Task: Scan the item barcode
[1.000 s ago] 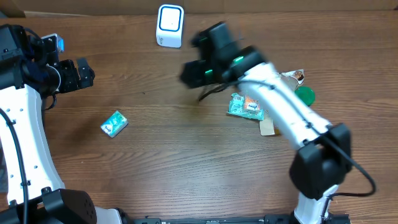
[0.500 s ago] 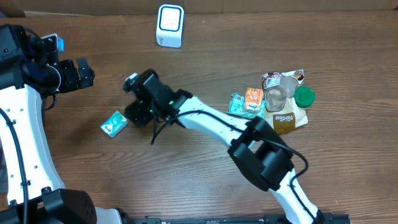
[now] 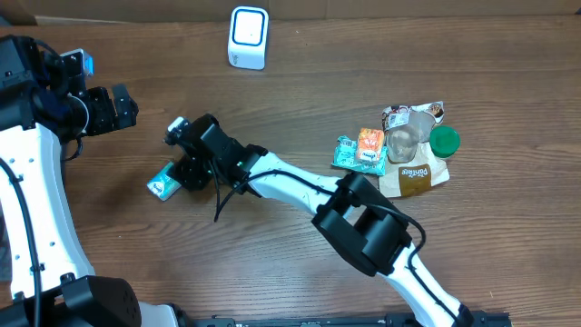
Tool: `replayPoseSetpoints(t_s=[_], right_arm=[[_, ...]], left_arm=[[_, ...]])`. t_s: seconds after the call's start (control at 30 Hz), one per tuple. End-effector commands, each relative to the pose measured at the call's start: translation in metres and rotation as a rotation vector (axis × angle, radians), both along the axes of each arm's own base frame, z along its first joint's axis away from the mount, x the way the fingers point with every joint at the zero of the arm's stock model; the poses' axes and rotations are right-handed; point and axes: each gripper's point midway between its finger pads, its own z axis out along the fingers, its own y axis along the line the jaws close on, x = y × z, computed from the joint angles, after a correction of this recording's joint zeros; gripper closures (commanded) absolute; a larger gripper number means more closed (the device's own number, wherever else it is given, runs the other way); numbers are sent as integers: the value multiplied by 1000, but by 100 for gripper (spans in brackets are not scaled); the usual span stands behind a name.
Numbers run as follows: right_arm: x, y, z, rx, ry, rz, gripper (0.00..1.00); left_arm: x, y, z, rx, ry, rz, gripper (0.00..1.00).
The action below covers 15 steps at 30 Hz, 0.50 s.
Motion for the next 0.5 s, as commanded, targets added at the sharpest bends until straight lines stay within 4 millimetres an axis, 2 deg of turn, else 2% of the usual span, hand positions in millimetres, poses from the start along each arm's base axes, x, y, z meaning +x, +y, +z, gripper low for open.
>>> replayPoseSetpoints(t_s=[0.0, 0.33, 0.47], right_arm=[[5, 5, -5, 12, -20, -2, 39], [-1, 4, -24, 10, 71, -51, 54], [-10, 6, -25, 24, 132, -31, 55]], left_arm=[[0, -1, 3, 13, -13, -27, 0], [0, -1, 3, 13, -13, -27, 0], [0, -1, 3, 13, -13, -27, 0]])
